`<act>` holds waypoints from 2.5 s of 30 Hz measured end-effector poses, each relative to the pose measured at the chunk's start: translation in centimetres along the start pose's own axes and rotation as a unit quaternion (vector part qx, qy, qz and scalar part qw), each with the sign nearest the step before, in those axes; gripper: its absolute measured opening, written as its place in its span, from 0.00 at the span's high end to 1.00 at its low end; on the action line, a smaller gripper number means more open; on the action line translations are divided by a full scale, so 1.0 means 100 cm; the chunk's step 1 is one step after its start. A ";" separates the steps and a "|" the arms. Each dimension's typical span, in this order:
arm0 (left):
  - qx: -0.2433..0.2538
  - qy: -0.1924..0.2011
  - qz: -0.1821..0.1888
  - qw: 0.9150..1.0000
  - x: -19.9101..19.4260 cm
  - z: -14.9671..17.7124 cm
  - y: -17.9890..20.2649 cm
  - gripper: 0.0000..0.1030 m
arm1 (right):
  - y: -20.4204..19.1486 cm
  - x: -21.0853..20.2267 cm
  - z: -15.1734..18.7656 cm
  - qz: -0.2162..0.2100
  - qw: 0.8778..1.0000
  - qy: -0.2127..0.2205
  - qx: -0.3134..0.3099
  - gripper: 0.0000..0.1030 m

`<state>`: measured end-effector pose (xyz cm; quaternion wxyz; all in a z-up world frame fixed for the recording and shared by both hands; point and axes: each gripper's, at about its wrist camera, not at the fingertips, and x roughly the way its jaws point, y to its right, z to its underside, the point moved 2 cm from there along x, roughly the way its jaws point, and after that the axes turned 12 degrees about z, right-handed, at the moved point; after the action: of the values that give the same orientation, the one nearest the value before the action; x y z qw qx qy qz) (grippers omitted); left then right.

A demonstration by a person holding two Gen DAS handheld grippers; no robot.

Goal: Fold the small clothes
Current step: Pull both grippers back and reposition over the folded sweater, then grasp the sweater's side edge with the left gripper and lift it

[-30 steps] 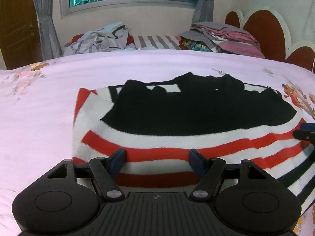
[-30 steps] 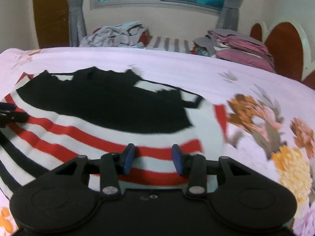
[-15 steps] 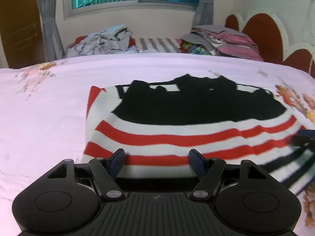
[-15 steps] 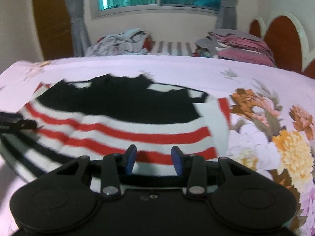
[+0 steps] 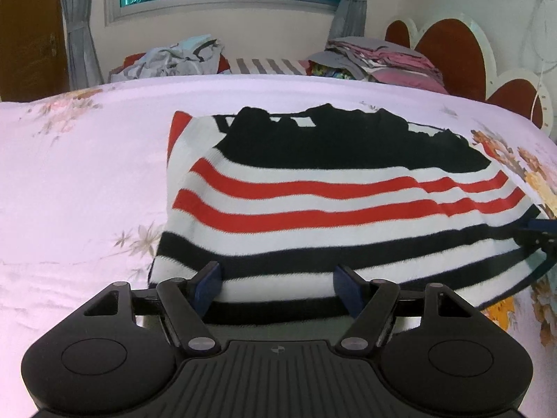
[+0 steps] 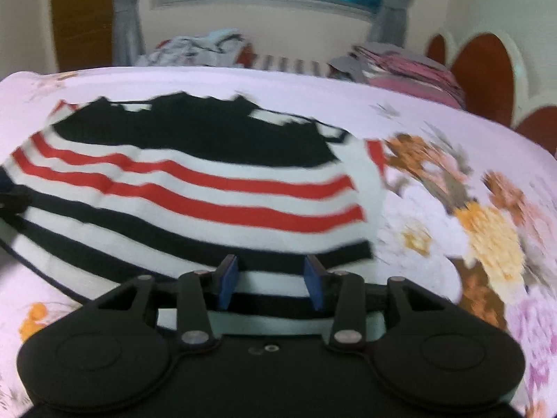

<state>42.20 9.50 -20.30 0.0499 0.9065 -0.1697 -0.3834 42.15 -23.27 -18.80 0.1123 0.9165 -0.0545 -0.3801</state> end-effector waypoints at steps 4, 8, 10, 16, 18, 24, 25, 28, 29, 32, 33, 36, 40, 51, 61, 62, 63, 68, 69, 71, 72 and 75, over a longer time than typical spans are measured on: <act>0.001 -0.004 0.001 1.000 0.001 0.002 -0.001 0.31 | -0.004 -0.005 0.000 0.013 1.000 -0.006 0.000 0.61; -0.010 -0.009 0.004 1.000 0.000 -0.001 -0.002 0.31 | -0.006 -0.002 0.006 0.022 1.000 -0.014 -0.007 0.61; -0.016 -0.012 0.006 1.000 -0.002 -0.002 -0.003 0.31 | -0.007 -0.006 0.002 0.023 1.000 -0.017 -0.002 0.61; -0.027 -0.019 0.007 0.999 -0.005 -0.006 0.000 0.27 | -0.021 -0.025 -0.010 -0.003 1.000 -0.001 0.011 0.58; -0.033 -0.019 0.010 0.999 -0.007 -0.008 0.000 0.19 | -0.028 -0.028 -0.016 -0.012 1.000 0.003 0.011 0.57; -0.055 -0.026 0.027 0.998 -0.008 -0.010 0.001 0.17 | -0.059 -0.028 -0.031 -0.041 0.999 0.010 0.021 0.55; -0.057 -0.025 0.029 0.998 -0.009 -0.009 0.000 0.17 | -0.065 -0.027 -0.034 -0.044 0.999 0.013 0.016 0.54; -0.069 -0.022 0.036 0.997 -0.015 -0.008 -0.003 0.17 | -0.079 -0.024 -0.041 -0.045 0.999 0.022 0.009 0.55; -0.077 -0.023 0.038 0.996 -0.018 -0.006 -0.005 0.17 | -0.081 -0.023 -0.044 -0.046 0.999 0.024 0.013 0.55; -0.110 -0.023 0.051 0.992 -0.026 0.001 -0.015 0.17 | -0.084 -0.020 -0.054 -0.050 0.998 0.028 0.025 0.54; -0.123 -0.021 0.055 0.991 -0.030 0.004 -0.019 0.17 | -0.085 -0.018 -0.056 -0.049 0.998 0.029 0.025 0.54; -0.158 -0.014 0.071 0.985 -0.037 0.012 -0.027 0.17 | -0.091 -0.015 -0.062 -0.051 0.998 0.034 0.024 0.54; -0.202 -0.013 0.084 0.976 -0.041 0.023 -0.035 0.17 | -0.096 -0.009 -0.065 -0.054 0.997 0.035 0.036 0.53; -0.303 0.022 0.108 0.947 -0.024 0.046 -0.054 0.09 | -0.109 0.015 -0.052 -0.041 0.999 0.008 0.015 0.52; -0.372 0.115 0.160 0.907 0.000 0.046 -0.068 0.04 | -0.117 0.016 -0.052 -0.040 0.999 0.013 0.009 0.48; -0.375 0.121 0.163 0.905 0.003 0.045 -0.069 0.04 | -0.117 0.015 -0.053 -0.041 0.999 0.012 0.008 0.48; -0.376 0.126 0.164 0.903 0.005 0.044 -0.069 0.04 | -0.116 0.013 -0.055 -0.041 0.999 0.014 0.008 0.48; -0.382 0.160 0.167 0.895 0.020 0.038 -0.066 0.09 | -0.115 0.001 -0.057 -0.043 0.999 0.029 0.016 0.47; -0.383 0.165 0.166 0.894 0.022 0.037 -0.066 0.16 | -0.117 0.005 -0.056 -0.043 0.999 0.021 0.010 0.46; -0.392 0.176 0.164 0.888 0.027 0.039 -0.071 0.30 | -0.121 0.013 -0.051 -0.038 0.999 0.006 -0.002 0.45; -0.398 0.178 0.162 0.885 0.031 0.040 -0.073 0.38 | -0.122 0.013 -0.051 -0.037 0.999 0.009 -0.004 0.44; -0.405 0.181 0.159 0.882 0.038 0.040 -0.075 0.48 | -0.119 0.007 -0.057 -0.038 0.999 0.010 0.000 0.46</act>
<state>43.86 15.37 -27.31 0.5024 0.8218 -0.1298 -0.2353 46.81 -10.93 -18.32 0.0988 0.9216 -0.0188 -0.3748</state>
